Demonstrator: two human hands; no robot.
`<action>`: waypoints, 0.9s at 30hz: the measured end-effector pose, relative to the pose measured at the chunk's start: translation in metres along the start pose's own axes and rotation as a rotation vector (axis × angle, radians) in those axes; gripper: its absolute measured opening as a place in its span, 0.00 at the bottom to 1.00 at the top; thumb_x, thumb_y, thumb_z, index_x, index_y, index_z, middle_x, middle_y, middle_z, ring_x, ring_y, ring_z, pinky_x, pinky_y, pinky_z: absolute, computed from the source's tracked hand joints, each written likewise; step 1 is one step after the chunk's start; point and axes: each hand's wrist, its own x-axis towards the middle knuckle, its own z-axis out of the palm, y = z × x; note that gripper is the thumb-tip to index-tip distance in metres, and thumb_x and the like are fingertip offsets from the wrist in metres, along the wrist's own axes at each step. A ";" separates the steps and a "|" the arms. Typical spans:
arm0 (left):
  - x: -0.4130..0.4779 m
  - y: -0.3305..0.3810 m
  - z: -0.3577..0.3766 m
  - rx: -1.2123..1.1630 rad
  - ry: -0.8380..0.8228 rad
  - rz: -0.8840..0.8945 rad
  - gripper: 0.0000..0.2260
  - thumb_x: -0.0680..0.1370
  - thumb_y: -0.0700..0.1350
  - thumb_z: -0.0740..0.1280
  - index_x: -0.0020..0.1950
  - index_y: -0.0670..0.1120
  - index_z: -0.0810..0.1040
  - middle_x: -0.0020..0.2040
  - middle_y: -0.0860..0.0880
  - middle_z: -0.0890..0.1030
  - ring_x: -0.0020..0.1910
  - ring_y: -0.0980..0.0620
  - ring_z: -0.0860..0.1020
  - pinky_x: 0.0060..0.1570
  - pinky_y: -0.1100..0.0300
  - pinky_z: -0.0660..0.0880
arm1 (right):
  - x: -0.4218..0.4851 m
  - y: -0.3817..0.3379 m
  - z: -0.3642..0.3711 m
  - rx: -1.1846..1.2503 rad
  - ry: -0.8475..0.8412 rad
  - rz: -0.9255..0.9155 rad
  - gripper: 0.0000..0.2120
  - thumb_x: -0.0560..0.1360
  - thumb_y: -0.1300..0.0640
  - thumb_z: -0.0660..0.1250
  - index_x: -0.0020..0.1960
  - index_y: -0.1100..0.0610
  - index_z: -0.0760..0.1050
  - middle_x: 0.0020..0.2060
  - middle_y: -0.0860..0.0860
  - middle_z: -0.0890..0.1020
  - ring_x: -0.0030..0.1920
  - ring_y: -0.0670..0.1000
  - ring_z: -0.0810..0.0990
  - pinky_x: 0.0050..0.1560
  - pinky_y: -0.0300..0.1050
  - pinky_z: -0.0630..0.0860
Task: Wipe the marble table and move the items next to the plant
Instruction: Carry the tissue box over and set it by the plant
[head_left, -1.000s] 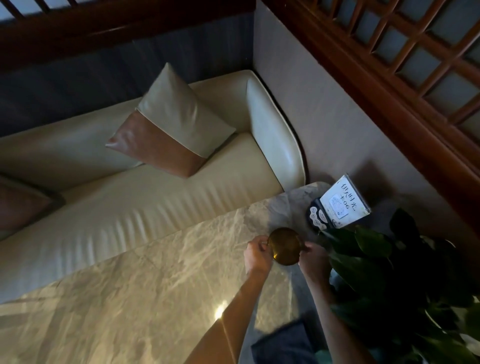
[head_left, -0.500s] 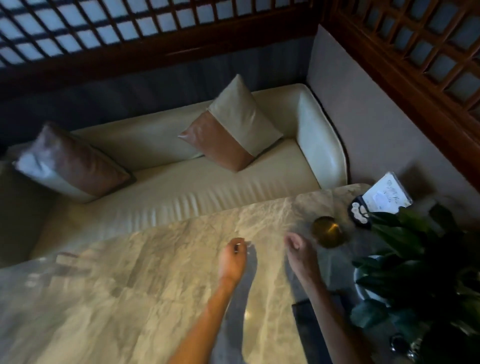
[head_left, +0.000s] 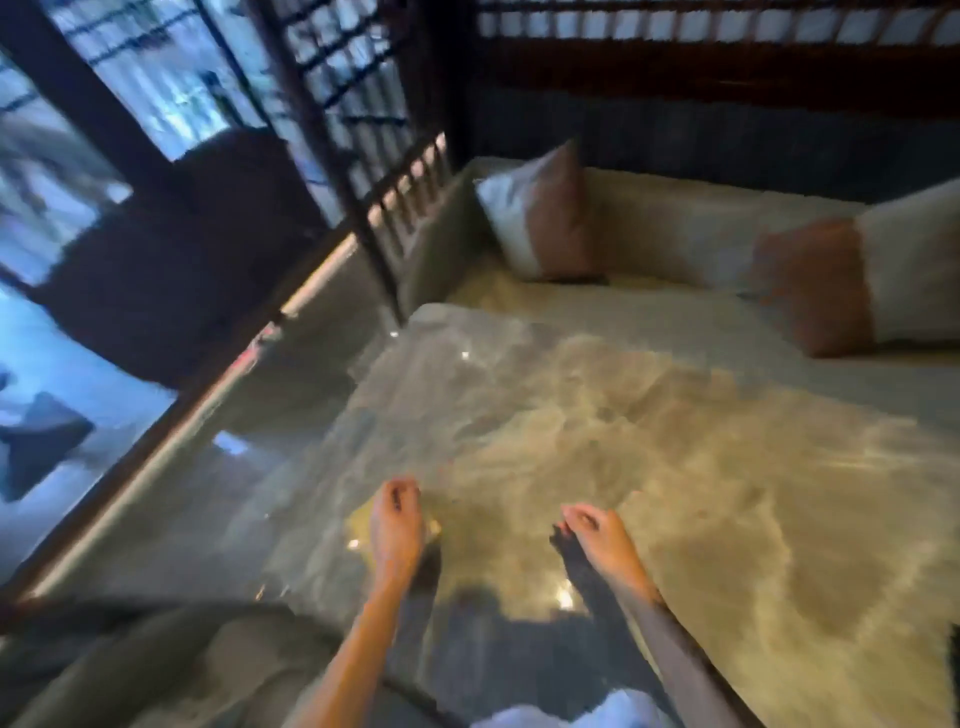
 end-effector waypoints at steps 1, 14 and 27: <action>0.007 -0.021 -0.026 0.004 0.050 -0.025 0.07 0.75 0.45 0.62 0.42 0.47 0.78 0.40 0.42 0.82 0.42 0.43 0.79 0.44 0.51 0.74 | -0.004 -0.005 0.030 -0.069 -0.054 -0.010 0.06 0.77 0.60 0.66 0.46 0.55 0.82 0.36 0.48 0.83 0.42 0.51 0.81 0.46 0.41 0.76; 0.028 -0.105 -0.119 -0.138 -0.027 -0.218 0.11 0.79 0.41 0.63 0.59 0.38 0.75 0.55 0.39 0.80 0.48 0.48 0.77 0.49 0.55 0.74 | -0.012 -0.073 0.200 -0.367 -0.189 0.011 0.17 0.78 0.56 0.63 0.66 0.57 0.75 0.62 0.54 0.80 0.61 0.50 0.78 0.58 0.39 0.70; 0.026 -0.096 -0.105 -0.448 -0.359 -0.395 0.27 0.80 0.40 0.62 0.76 0.47 0.56 0.64 0.51 0.70 0.59 0.49 0.73 0.55 0.49 0.74 | 0.001 -0.055 0.233 -0.395 -0.279 0.181 0.28 0.78 0.60 0.64 0.76 0.58 0.60 0.70 0.53 0.71 0.69 0.52 0.71 0.68 0.43 0.67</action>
